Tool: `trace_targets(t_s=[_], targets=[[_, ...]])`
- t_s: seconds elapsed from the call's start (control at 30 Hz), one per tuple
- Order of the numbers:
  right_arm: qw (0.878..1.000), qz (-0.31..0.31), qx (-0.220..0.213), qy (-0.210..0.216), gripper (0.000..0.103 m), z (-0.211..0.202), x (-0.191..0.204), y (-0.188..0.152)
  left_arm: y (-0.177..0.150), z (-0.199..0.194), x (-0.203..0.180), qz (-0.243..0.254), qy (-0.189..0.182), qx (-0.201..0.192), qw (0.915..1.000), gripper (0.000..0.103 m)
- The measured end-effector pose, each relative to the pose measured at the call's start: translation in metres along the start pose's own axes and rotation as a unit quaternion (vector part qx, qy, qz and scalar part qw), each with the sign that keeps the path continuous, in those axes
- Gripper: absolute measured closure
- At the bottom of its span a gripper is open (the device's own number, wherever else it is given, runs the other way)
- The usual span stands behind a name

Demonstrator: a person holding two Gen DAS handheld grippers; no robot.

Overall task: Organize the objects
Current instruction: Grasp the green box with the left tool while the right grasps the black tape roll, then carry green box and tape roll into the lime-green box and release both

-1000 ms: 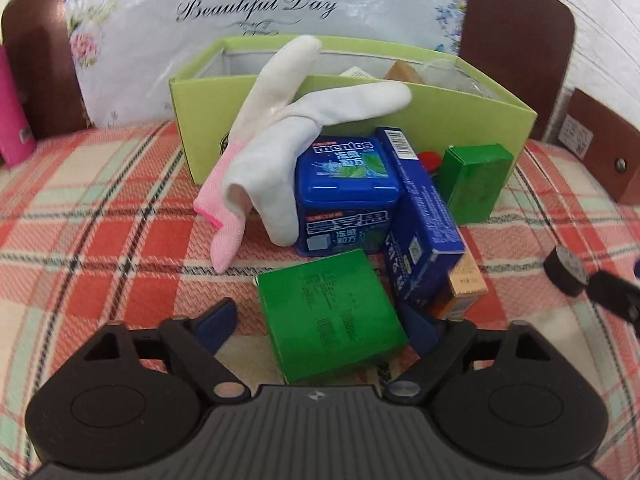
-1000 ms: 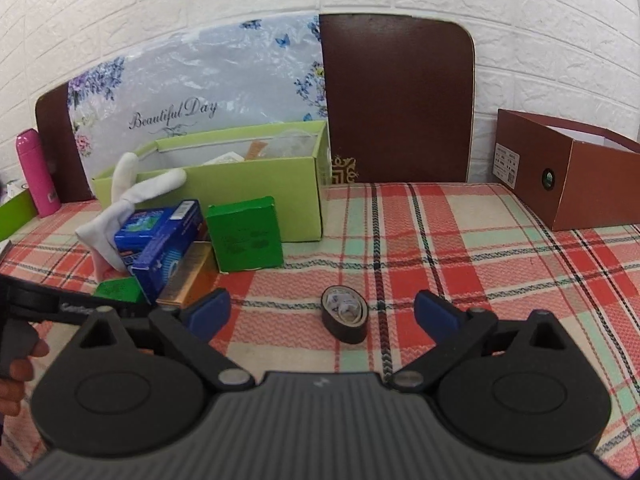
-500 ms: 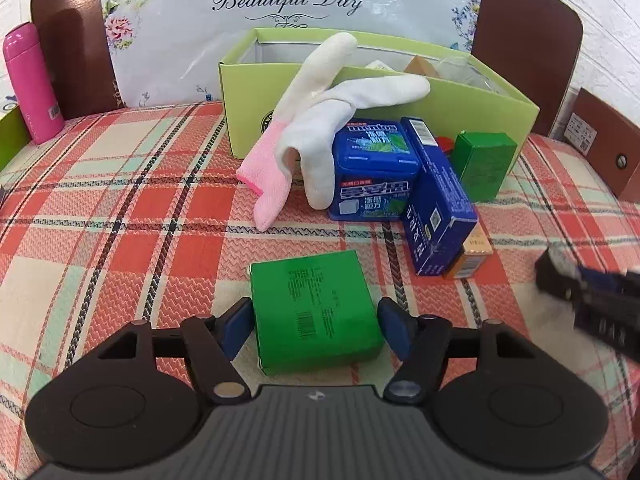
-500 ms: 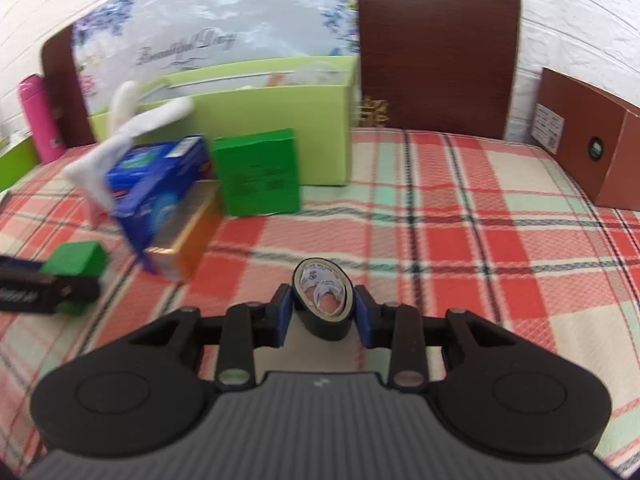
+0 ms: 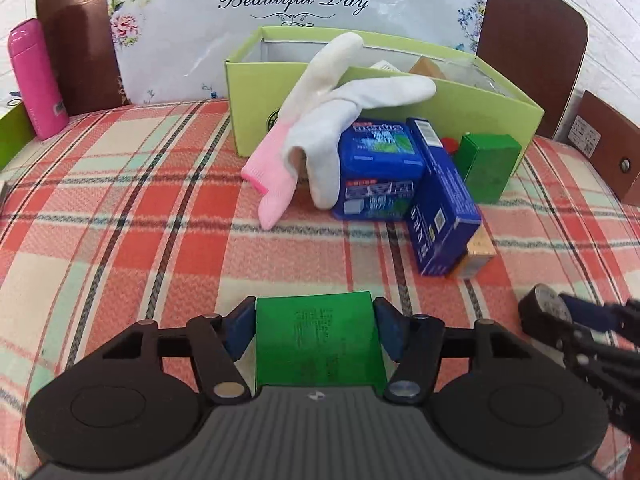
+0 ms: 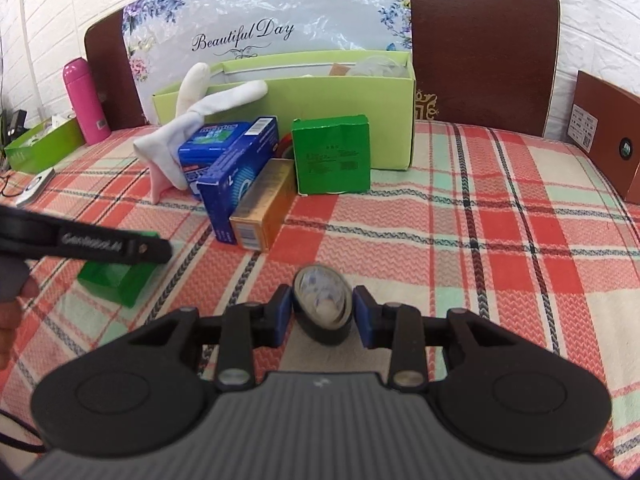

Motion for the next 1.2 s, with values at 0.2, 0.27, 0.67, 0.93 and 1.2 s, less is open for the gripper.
trace_targets(t_s=[0.2, 0.27, 0.67, 0.93, 1.2], targets=[[1.0, -0.002, 0.004, -0.004, 0.063, 0.004, 0.0, -0.001, -0.002, -0.001, 0.004, 0.001, 0.008, -0.002, 1.0, 0.034], [1.0, -0.002, 0.005, -0.005, 0.063, 0.005, 0.001, -0.002, -0.001, -0.001, 0.004, 0.002, 0.006, -0.003, 1.0, 0.034], [0.997, -0.008, -0.057, 0.049, 0.072, -0.035, 0.015, 0.046, 0.039, -0.046, -0.008, 0.011, -0.064, -0.053, 0.9965, 0.039], [0.99, -0.034, -0.13, 0.042, 0.072, -0.04, 0.005, 0.127, 0.13, -0.061, -0.031, 0.018, -0.074, -0.132, 0.9883, 0.039], [0.986, -0.055, -0.158, 0.007, 0.071, 0.015, -0.014, 0.192, 0.196, -0.006, -0.033, 0.013, -0.052, -0.148, 0.9875, 0.039]])
Point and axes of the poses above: each gripper's, at about its wrist camera, not at the fingertips, and z roughly the way its jaws point, x to its left, y to its top, the point moved 7 cm from there along z, roughly the way its jaws point, and after that the axes turned 12 degrees about -z, right-handed, at the moved point
